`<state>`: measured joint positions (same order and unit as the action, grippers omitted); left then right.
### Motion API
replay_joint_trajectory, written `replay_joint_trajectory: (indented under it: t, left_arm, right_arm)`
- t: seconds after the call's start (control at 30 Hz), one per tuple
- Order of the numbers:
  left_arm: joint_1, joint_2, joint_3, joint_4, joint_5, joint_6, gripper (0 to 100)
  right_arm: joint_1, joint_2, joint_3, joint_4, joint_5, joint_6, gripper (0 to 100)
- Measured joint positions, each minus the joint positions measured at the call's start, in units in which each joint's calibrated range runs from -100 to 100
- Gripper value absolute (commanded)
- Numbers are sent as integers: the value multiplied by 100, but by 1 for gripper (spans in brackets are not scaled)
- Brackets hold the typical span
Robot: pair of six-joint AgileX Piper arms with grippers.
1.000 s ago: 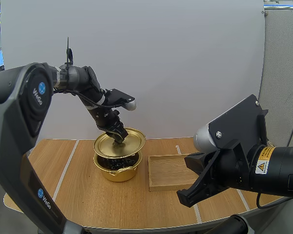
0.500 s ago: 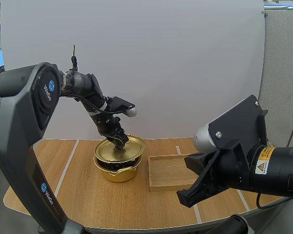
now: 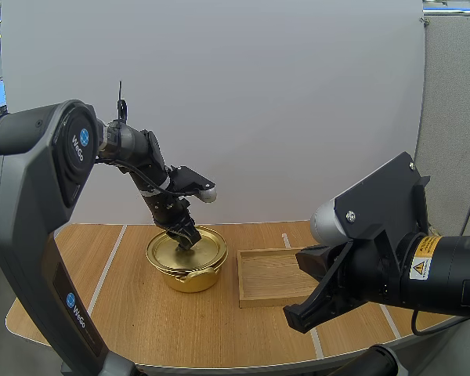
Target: Open the pot, put the grape inside, and close it
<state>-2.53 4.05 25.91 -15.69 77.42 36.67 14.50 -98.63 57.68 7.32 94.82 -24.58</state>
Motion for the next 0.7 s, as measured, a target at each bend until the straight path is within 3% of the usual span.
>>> replay_joint_trajectory:
  t: [0.4, 0.47, 0.5, 0.57, 0.7]
  left_arm:
    - [0, 110, 31, -185, -125, 97, 0]
    - [0, 110, 41, -197, -160, 138, 4]
    - [0, 110, 41, -197, -160, 138, 8]
    - [0, 110, 41, -197, -160, 138, 27]
    - [0, 123, 55, -197, -144, 172, 80]
  right_arm:
    - [0, 0, 0, 0, 0, 0, 0]
    - [0, 0, 0, 0, 0, 0, 0]
    - [0, 0, 0, 0, 0, 0, 0]
    - [0, 0, 0, 0, 0, 0, 0]
    - [0, 0, 0, 0, 0, 0, 0]
